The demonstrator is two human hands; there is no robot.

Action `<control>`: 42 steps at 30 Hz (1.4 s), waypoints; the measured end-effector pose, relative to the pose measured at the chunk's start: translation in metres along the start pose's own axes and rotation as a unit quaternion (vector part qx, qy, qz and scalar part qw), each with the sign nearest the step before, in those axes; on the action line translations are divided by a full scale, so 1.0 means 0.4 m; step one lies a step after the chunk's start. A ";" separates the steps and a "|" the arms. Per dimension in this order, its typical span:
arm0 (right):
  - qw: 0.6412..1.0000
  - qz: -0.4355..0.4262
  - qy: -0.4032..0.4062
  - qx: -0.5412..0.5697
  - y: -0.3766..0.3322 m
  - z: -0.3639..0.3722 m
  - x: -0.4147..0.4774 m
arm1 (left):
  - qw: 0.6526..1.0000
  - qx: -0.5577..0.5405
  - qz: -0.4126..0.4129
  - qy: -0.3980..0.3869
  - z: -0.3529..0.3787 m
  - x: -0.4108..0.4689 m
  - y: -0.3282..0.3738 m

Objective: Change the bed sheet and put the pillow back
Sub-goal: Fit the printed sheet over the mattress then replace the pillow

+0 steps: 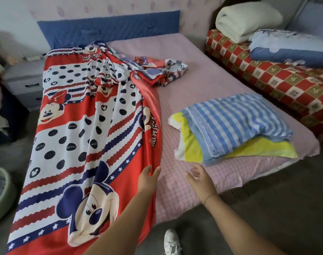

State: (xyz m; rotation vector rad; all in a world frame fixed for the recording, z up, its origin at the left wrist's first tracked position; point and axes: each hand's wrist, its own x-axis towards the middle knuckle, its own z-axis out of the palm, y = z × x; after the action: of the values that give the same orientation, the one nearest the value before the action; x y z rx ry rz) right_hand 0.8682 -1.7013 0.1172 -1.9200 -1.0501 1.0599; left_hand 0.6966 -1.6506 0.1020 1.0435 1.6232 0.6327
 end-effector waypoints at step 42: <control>0.973 0.143 -0.163 0.080 0.046 0.150 0.736 | 0.957 0.003 -0.162 -0.242 0.192 0.217 -0.164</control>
State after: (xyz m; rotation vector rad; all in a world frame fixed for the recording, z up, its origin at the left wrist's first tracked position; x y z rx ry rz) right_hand 0.9206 -1.4380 -0.0191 -1.8405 -0.8400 1.6164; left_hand 0.7433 -1.6139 -0.0172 0.8284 1.3182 0.1327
